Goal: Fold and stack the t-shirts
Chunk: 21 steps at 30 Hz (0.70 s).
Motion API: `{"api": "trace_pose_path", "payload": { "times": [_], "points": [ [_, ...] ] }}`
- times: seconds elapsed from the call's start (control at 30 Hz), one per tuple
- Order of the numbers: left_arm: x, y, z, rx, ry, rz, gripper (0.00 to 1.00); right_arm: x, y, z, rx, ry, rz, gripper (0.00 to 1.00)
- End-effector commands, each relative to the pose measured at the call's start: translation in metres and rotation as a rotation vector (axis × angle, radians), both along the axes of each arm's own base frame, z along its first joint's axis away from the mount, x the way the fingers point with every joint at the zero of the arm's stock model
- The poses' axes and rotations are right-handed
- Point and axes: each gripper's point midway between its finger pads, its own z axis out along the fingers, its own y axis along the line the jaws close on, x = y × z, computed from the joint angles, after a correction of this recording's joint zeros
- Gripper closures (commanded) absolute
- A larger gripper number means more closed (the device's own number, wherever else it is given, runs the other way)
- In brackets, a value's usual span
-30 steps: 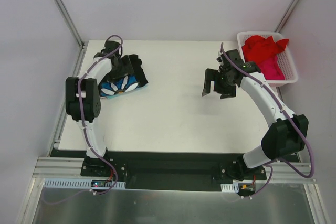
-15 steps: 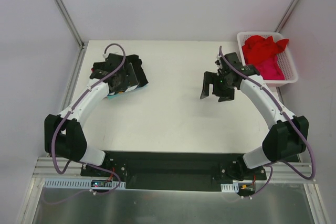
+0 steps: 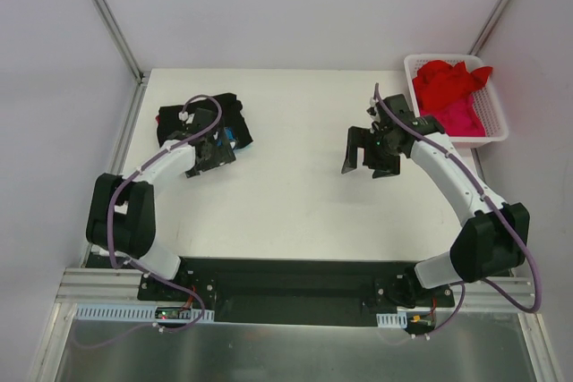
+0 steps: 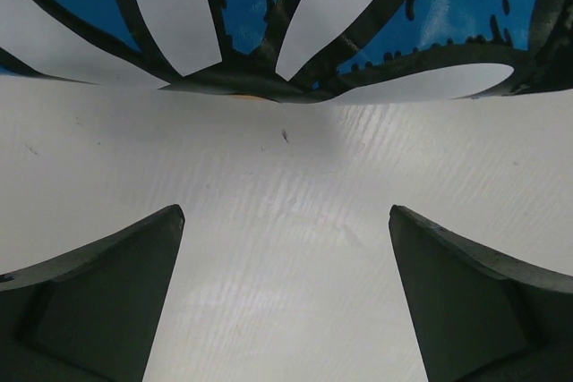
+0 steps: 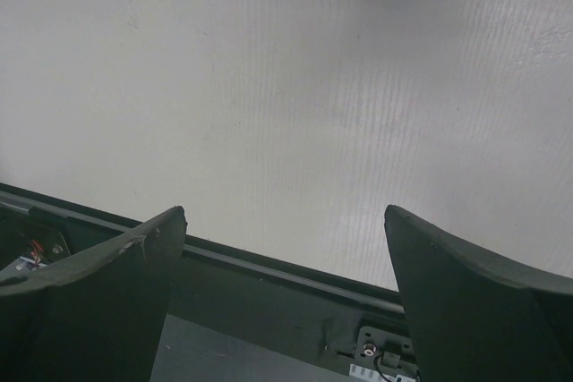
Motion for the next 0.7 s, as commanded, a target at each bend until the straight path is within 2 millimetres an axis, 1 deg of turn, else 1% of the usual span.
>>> {"api": "trace_pose_path", "payload": {
  "times": [0.0, 0.03, 0.2, 0.23, 0.43, 0.5, 0.53, 0.57, 0.6, 0.67],
  "points": [
    [0.006, 0.010, -0.018, 0.017, 0.011, 0.050, 0.01, -0.005, 0.002, 0.010, 0.023, -0.028, 0.013, 0.04],
    [0.006, 0.012, -0.023, 0.016, 0.021, 0.056, 0.01, -0.005, 0.002, 0.010, 0.022, -0.028, 0.016, 0.04],
    [0.017, 0.019, -0.026, 0.002, 0.010, 0.066, 0.01, -0.006, 0.001, 0.010, 0.021, -0.032, 0.020, 0.04],
    [0.020, 0.024, -0.027, 0.002, 0.013, 0.077, 0.01, -0.005, 0.001, 0.010, 0.021, -0.034, 0.022, 0.04],
    [0.035, 0.033, -0.032, -0.023, 0.022, 0.079, 0.01, -0.006, 0.001, 0.004, 0.016, -0.016, 0.027, 0.04],
    [0.038, 0.043, -0.036, -0.019, 0.035, 0.092, 0.01, -0.006, 0.001, 0.002, 0.014, -0.011, 0.028, 0.04],
    [0.043, 0.046, -0.034, -0.020, 0.029, 0.093, 0.01, -0.005, 0.000, 0.001, 0.014, -0.008, 0.026, 0.04],
    [0.045, 0.054, -0.035, -0.020, 0.031, 0.107, 0.01, -0.005, 0.000, 0.000, 0.014, -0.005, 0.030, 0.04],
    [0.046, 0.057, -0.038, -0.022, 0.039, 0.113, 0.01, -0.005, 0.000, 0.000, 0.014, -0.005, 0.030, 0.04],
    [0.051, 0.061, -0.035, -0.041, 0.031, 0.130, 0.01, -0.004, 0.000, -0.001, 0.015, -0.003, 0.027, 0.04]
  ]
}}
